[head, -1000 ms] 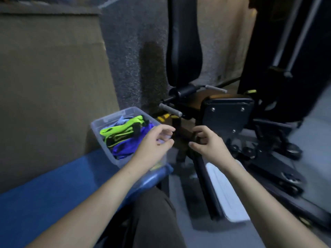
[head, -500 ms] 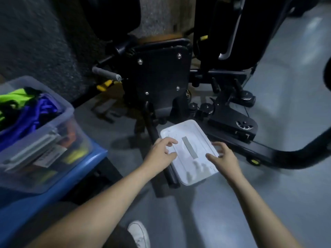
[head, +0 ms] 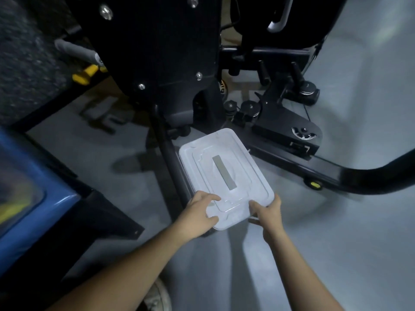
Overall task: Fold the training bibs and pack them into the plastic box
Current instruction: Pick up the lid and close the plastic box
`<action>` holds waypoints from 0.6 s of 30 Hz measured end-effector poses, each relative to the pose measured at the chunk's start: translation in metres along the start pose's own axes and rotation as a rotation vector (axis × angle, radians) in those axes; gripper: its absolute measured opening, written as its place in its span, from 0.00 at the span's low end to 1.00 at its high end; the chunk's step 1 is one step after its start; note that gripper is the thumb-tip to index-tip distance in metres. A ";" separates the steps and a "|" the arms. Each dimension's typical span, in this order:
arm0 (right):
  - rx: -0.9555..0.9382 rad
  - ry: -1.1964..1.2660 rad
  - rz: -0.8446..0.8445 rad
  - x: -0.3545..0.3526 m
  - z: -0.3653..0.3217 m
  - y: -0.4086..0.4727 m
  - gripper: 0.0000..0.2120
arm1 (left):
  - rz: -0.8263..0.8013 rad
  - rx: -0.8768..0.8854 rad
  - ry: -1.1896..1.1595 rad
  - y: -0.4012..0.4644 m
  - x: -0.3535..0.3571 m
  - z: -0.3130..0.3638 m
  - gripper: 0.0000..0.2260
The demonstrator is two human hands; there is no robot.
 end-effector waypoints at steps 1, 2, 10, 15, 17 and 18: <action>-0.011 0.035 0.005 0.002 -0.003 0.000 0.31 | 0.002 -0.002 -0.004 -0.001 -0.001 -0.002 0.21; -0.024 0.060 0.016 0.003 -0.008 -0.004 0.28 | 0.011 0.001 -0.006 -0.002 -0.003 -0.004 0.21; -0.092 0.287 -0.009 -0.019 -0.016 -0.024 0.26 | 0.072 0.001 0.053 -0.021 -0.023 0.009 0.22; -0.176 0.356 -0.126 -0.056 -0.028 -0.053 0.25 | 0.137 0.046 0.077 -0.047 -0.041 0.037 0.23; -0.205 0.380 -0.187 -0.074 -0.036 -0.071 0.25 | 0.199 0.063 0.083 -0.061 -0.054 0.050 0.23; -0.219 0.382 -0.219 -0.083 -0.040 -0.080 0.26 | 0.245 0.078 0.097 -0.069 -0.062 0.057 0.22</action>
Point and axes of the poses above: each hand's wrist, its own y-axis towards the middle knuckle, its own x-axis out of the palm, z = x × y, the point moved 7 cm from there along y, towards the middle knuckle, and after that the axes turned 10 degrees about -y, right-handed, at the moved point
